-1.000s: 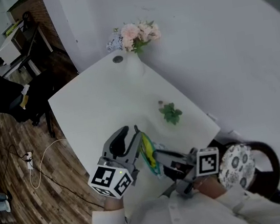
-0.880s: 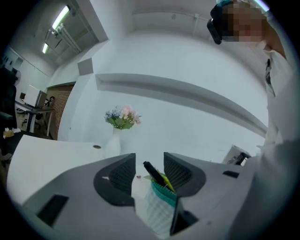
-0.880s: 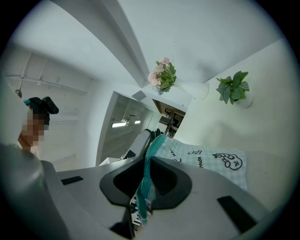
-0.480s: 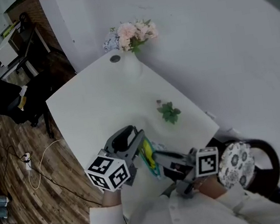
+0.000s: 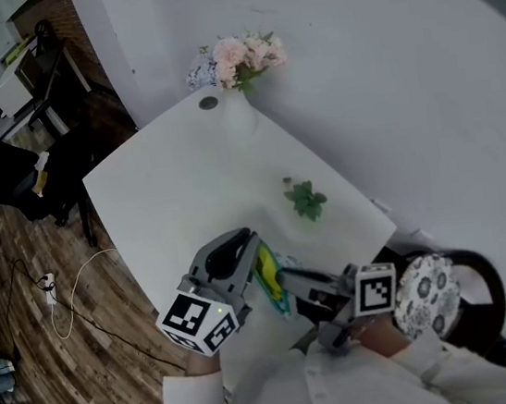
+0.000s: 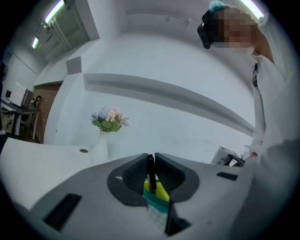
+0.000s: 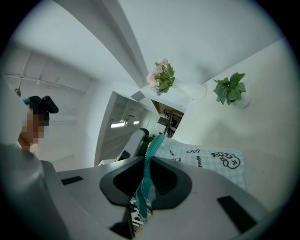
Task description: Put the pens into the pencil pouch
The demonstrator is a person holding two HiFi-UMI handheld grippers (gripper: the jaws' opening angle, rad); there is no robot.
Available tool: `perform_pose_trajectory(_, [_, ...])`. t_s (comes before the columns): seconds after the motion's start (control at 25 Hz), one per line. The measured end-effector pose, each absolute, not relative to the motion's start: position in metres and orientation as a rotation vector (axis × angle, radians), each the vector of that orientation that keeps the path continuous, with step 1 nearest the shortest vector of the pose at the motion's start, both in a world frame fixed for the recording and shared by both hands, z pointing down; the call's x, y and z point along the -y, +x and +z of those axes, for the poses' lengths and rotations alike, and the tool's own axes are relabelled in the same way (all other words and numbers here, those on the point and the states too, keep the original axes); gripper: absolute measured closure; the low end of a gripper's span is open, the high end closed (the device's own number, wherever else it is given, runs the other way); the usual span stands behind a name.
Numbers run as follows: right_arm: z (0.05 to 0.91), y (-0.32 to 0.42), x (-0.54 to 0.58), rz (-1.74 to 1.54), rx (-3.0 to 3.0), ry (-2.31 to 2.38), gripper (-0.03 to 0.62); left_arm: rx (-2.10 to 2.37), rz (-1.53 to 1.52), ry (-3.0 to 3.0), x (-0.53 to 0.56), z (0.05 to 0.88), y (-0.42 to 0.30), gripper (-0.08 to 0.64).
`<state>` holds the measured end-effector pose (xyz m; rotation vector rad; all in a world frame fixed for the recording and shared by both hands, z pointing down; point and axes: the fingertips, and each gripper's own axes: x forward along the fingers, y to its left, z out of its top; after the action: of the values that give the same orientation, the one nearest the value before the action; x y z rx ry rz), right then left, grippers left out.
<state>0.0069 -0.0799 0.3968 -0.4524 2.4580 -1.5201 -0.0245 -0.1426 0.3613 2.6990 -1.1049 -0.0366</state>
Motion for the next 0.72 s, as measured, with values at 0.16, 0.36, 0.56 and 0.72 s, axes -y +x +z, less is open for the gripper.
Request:
perform_pose_trajectory(0.16, [0.398,0.010,0.081,-1.519,-2.453,-0.470,0.549,1.048,-0.117,2.695,0.129,0.355,-0.022,0.512])
perform_pose_trajectory(0.36, [0.394,0.017,0.087,-1.475,-2.468,-0.512,0.549,1.032,-0.119,2.695,0.120,0.357,-0.022,0.512])
perform_pose_trajectory(0.56, [0.389,0.032,0.097,-1.378,-2.552,-0.613,0.549,1.045,-0.116,2.680,0.118,0.360,-0.023,0.512])
perform_pose_trajectory(0.72, [0.383,0.045,0.104,-1.317,-2.600,-0.680,0.549,1.056,-0.114,2.660,0.114,0.367,-0.027,0.512])
